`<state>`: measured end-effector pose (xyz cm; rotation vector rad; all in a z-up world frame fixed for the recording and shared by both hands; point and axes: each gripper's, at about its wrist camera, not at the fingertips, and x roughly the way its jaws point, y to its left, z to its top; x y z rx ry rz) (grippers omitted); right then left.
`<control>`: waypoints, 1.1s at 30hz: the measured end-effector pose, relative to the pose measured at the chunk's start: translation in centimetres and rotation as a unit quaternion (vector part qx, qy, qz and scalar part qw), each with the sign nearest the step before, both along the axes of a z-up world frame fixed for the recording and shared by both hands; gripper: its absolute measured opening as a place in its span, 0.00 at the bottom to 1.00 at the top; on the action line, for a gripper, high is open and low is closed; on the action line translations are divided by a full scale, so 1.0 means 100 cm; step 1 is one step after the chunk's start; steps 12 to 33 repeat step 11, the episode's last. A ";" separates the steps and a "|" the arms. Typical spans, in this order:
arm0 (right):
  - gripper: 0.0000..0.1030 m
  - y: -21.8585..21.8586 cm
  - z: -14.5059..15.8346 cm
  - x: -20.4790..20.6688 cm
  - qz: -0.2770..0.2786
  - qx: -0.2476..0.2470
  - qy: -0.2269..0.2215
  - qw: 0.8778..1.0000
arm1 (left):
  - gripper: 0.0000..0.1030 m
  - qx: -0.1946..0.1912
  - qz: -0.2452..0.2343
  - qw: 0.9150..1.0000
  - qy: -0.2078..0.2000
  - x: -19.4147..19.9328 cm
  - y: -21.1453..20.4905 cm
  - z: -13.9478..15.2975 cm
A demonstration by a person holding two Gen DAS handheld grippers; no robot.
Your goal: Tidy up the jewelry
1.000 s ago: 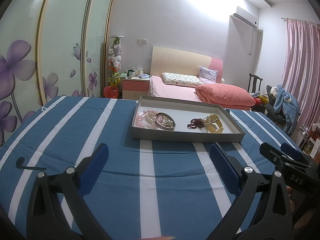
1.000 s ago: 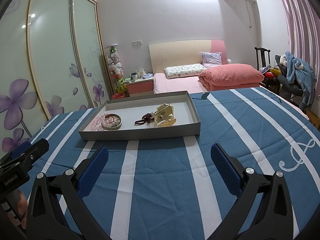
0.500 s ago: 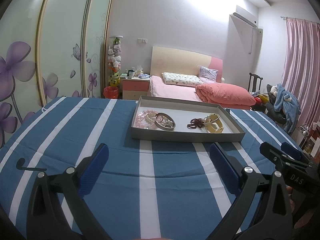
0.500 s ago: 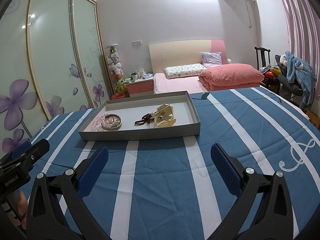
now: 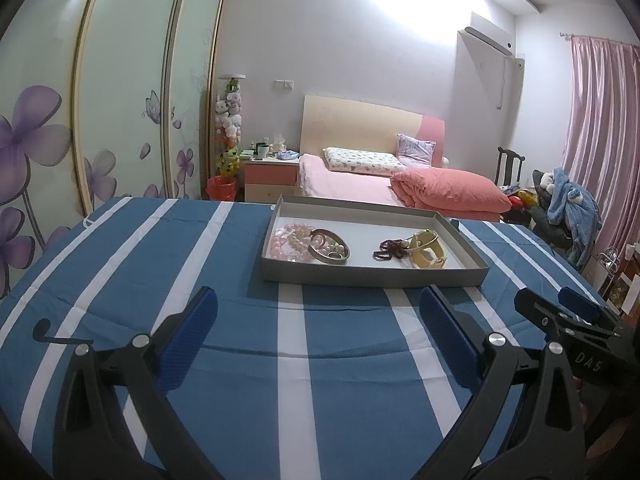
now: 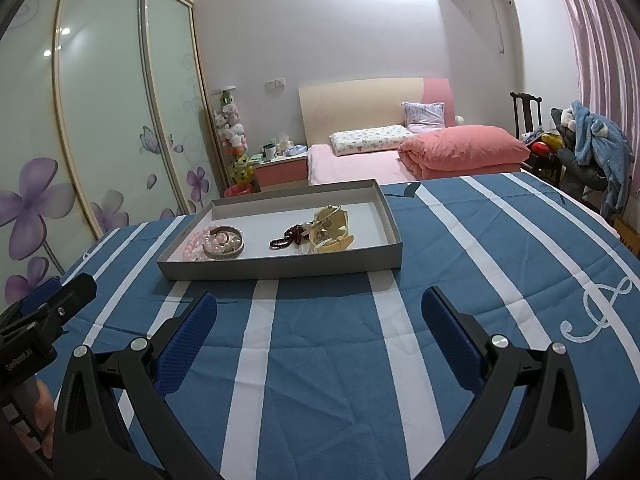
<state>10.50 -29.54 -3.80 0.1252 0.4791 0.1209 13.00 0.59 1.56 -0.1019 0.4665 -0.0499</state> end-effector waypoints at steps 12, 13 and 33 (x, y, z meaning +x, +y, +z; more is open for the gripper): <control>0.98 0.000 0.000 0.000 0.000 0.000 0.000 1.000 | 0.96 -0.001 -0.002 1.000 0.004 0.000 0.001 0.002; 0.98 0.000 0.000 0.000 0.000 0.000 0.000 1.000 | 0.96 -0.001 -0.002 1.000 0.004 0.000 0.001 0.002; 0.98 0.000 0.000 0.000 0.000 0.000 0.000 1.000 | 0.96 -0.001 -0.002 1.000 0.004 0.000 0.001 0.002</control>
